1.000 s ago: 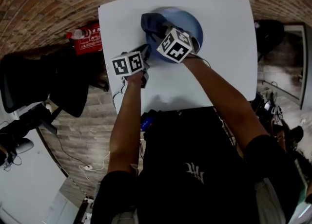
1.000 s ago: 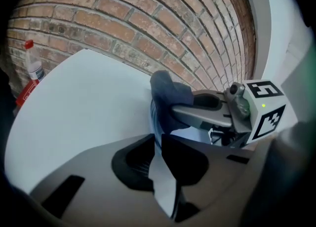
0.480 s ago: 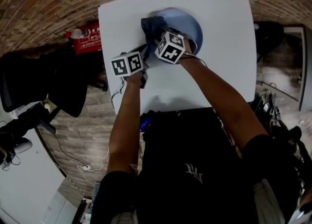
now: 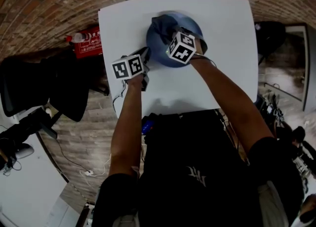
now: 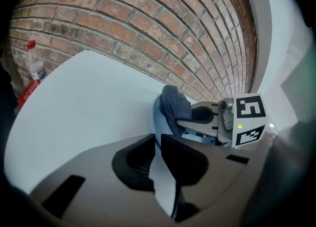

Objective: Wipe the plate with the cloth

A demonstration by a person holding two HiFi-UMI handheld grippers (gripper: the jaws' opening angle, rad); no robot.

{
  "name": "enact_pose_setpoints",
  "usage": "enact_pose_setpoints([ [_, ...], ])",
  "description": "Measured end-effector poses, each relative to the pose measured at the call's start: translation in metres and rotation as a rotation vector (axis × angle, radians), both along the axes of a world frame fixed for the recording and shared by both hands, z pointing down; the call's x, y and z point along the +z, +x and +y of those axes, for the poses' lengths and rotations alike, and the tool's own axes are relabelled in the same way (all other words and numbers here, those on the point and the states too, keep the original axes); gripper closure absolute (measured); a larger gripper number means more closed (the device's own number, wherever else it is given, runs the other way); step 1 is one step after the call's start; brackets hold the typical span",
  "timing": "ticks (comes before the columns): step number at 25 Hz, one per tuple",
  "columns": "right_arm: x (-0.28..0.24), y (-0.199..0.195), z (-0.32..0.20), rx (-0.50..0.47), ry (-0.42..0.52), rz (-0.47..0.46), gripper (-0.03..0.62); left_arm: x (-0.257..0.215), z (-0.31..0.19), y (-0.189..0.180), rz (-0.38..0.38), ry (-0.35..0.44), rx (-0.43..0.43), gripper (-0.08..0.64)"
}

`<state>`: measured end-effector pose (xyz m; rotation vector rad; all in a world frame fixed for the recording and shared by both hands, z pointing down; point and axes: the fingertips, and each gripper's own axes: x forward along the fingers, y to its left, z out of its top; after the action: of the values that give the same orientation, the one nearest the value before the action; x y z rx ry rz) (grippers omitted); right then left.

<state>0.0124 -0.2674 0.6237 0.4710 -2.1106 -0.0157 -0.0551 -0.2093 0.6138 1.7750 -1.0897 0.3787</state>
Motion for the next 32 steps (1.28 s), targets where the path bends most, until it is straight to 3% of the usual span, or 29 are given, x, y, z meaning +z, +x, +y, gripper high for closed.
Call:
enact_pose_setpoints([
  [22,-0.002,0.096,-0.022,0.087,0.035,0.179,0.518,0.001,0.001,0.0,0.01,-0.003,0.003,0.52],
  [28,-0.007,0.105,-0.023,0.129,0.023,0.149,0.518,0.001,0.001,0.0,0.008,-0.003,0.0,0.52],
  [32,-0.034,0.066,-0.01,0.122,0.038,-0.007,0.518,0.0,0.002,0.001,0.018,-0.008,0.005,0.52],
])
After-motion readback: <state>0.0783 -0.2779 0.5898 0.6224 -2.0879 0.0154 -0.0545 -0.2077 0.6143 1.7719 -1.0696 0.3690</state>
